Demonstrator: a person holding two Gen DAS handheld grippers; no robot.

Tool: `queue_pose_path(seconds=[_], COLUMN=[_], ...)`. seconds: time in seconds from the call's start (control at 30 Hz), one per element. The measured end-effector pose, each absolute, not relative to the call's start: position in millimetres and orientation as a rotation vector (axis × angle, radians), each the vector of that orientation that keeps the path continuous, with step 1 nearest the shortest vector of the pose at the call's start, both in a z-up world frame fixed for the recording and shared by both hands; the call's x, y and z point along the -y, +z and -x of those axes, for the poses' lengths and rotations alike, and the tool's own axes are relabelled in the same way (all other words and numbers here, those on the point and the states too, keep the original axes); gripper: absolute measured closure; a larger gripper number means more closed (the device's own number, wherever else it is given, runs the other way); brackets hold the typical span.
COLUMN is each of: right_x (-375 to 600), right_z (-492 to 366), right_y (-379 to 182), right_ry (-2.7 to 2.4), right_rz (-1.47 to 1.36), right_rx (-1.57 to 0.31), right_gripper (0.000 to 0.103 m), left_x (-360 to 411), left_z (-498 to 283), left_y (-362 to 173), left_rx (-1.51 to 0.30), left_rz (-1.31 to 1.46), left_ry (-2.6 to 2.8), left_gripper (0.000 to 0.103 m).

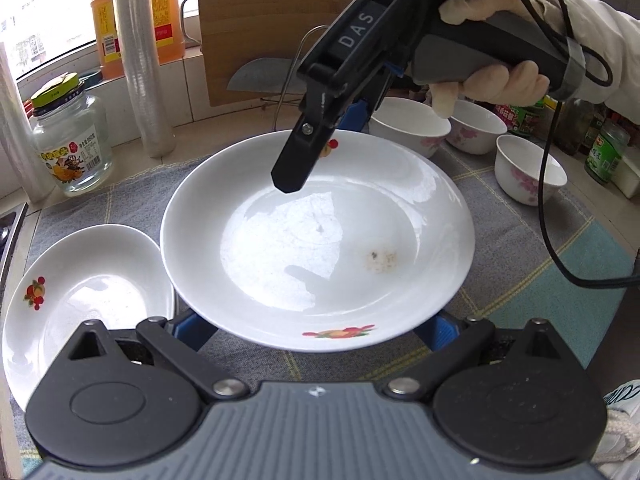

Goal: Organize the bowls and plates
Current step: 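Lower the held plate onto the plate stack with the right gripper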

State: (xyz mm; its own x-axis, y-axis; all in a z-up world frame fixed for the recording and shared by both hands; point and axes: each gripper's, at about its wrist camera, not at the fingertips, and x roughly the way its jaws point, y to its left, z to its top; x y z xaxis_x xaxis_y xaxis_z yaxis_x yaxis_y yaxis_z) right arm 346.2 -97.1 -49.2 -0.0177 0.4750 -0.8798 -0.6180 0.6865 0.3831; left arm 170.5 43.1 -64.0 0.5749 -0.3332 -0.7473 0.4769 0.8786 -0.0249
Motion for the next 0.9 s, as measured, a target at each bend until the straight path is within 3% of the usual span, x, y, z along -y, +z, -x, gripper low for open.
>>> queue_pose_path(seconds=[0.9], right_x=[-30.3], right_z=[-338.9], right_y=[-56.6], right_ry=[0.879], right_rz=[0.153], right_rx=[-1.341], right_gripper=[0.007], left_x=[-158.3], left_z=[-166.0], left_y=[-69.3], left_rx=[-0.860], left_rz=[-0.173], left_ry=[-0.450], left_gripper=[0.002])
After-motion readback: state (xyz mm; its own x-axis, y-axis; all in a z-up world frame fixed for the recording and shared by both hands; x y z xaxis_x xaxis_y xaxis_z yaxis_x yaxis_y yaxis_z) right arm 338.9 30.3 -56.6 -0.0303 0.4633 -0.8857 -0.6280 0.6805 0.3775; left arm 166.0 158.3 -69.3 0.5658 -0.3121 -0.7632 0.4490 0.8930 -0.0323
